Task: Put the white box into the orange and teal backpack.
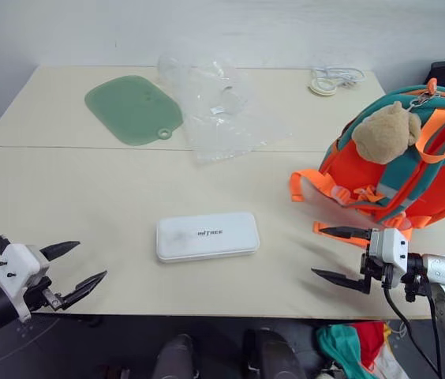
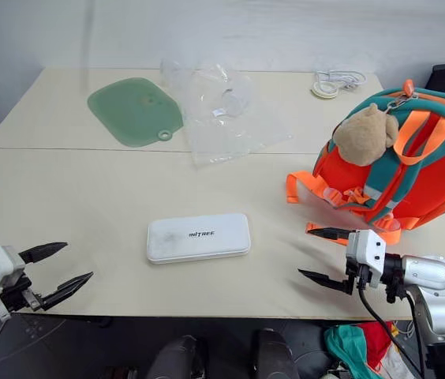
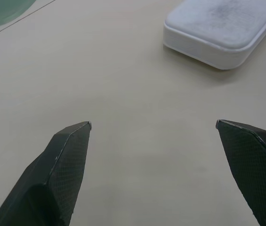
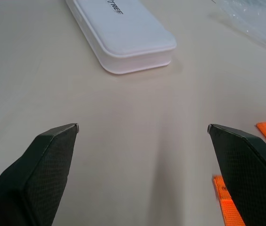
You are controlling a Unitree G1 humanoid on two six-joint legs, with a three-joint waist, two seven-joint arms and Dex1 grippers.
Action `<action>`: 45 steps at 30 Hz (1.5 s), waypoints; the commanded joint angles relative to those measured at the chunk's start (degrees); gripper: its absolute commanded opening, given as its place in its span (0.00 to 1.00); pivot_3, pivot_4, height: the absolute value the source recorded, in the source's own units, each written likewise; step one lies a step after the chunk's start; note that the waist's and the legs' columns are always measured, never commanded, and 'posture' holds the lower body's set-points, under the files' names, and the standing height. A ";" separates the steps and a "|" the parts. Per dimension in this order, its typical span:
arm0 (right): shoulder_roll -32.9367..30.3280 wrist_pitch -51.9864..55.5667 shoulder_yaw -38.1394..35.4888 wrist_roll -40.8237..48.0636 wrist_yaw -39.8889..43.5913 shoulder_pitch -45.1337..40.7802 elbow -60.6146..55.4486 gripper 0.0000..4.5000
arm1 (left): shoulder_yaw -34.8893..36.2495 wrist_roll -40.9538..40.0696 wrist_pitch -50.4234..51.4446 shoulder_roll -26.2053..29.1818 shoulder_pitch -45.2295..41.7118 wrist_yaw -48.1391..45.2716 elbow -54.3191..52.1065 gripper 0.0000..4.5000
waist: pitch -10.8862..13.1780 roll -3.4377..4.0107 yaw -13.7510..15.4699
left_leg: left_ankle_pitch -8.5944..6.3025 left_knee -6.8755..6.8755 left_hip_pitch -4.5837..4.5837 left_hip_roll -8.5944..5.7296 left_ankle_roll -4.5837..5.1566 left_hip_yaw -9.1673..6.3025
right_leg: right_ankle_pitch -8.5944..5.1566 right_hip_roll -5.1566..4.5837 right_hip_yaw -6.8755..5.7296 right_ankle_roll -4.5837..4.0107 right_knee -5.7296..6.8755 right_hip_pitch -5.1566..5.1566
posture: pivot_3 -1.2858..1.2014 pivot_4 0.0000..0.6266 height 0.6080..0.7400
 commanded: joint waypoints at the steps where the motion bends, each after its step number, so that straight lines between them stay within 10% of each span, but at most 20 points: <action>1: -0.21 0.58 -0.38 1.38 0.51 0.44 -1.03 1.00 | 0.69 -2.65 2.68 0.82 -0.18 0.07 -1.99 0.99 | 0.00 0.00 0.01 | 0.01 0.00 0.00 0.00 -0.01 0.00 | 0.00 0.00 0.00 0.00 0.00 0.00 | 0.52 0.24 1.00; 9: -0.77 19.02 3.75 8.60 -2.42 -7.26 -13.21 0.96 | 8.95 -40.69 48.71 11.29 -4.58 10.31 -0.73 1.00 | 0.08 0.10 -0.25 | 0.03 0.00 0.07 0.07 -0.01 -0.04 | -0.01 0.00 0.10 -0.02 0.26 -0.04 | 0.52 0.24 1.00; 13: -1.20 23.78 8.76 5.27 -2.14 -13.14 -12.64 0.87 | 3.36 -47.50 61.20 12.45 -17.06 22.51 7.65 1.00 | 0.11 0.18 0.51 | 0.06 0.00 0.15 0.03 -0.01 -0.15 | -0.06 0.00 0.05 -0.10 0.36 -0.01 | 0.52 0.24 1.00; 19: 2.77 21.95 17.38 -5.66 -5.44 -23.15 -3.26 0.78 | -4.45 -48.37 71.43 6.48 -33.61 33.88 20.97 1.00 | 0.11 0.12 1.07 | 0.20 0.10 0.03 -0.12 -0.27 -0.04 | -0.04 0.01 0.06 -0.08 0.41 -0.09 | 0.52 0.24 1.00; 30: 6.62 13.20 22.21 -12.84 -4.38 -27.29 4.41 0.01 | -7.33 -48.21 80.16 -0.17 -43.62 39.10 25.56 1.00 | 0.13 0.03 1.06 | 0.26 0.35 0.00 -0.11 -0.33 0.02 | -0.04 0.07 0.10 -0.06 0.62 -0.11 | 0.52 0.24 1.00; 45: 9.38 7.88 22.71 -16.16 -5.05 -26.77 8.90 0.01 | -20.02 -45.45 80.16 -5.24 -52.20 37.12 34.26 1.00 | 0.10 0.01 1.41 | 0.31 0.41 0.06 -0.20 -0.32 0.00 | -0.03 0.04 0.11 -0.05 0.70 -0.05 | 0.52 0.24 1.00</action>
